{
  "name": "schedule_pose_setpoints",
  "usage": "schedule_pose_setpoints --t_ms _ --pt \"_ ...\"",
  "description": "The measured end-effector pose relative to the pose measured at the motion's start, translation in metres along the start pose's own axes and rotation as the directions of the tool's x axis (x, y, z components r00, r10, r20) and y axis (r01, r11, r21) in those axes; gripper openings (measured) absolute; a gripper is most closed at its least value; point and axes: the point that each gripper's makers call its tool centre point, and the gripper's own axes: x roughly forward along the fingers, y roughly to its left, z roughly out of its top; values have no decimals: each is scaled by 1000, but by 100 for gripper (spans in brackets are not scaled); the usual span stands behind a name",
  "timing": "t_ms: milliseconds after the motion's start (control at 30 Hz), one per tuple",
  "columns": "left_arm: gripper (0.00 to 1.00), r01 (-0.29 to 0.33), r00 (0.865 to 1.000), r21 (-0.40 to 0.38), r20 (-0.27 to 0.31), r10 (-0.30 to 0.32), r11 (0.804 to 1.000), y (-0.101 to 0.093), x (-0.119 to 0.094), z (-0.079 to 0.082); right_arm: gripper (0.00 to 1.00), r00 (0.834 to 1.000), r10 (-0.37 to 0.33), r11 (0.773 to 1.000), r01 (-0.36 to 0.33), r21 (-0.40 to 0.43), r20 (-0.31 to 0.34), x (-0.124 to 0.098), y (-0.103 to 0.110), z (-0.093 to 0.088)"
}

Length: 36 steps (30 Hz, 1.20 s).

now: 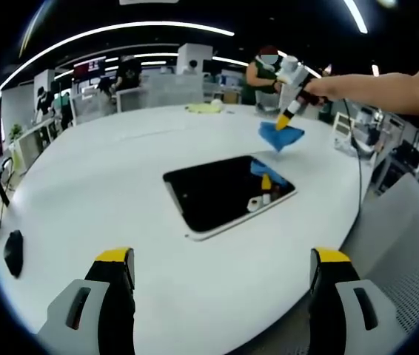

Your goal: Wipe the mirror surface with the cleaning cloth until all visible marks leave the cleaned area.

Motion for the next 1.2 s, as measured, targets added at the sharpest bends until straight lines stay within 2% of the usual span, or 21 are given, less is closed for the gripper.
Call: schedule_pose_setpoints --t_ms 333,467,633,733,900,1200 --pt "99 -2 1000 1 1 2 1000 0 0 0 0 1000 5 1000 -5 -13 -1 6 4 -1" --pt "99 -4 1000 0 0 4 1000 1 0 0 0 1000 -2 1000 2 -27 -14 15 4 -5" --pt "99 -4 1000 -1 -2 4 1000 1 0 0 0 999 13 996 -16 -88 -32 30 11 -11" --pt "99 -4 1000 0 -4 4 1000 1 0 -1 0 998 -10 993 3 -115 -58 39 10 -19" --pt "99 -6 1000 -3 -6 6 1000 2 0 -1 1 997 -10 993 1 -116 -73 53 10 -28" --pt "99 -8 1000 -9 -13 8 1000 2 0 -2 1 998 -7 994 1 -108 -64 64 12 -30"
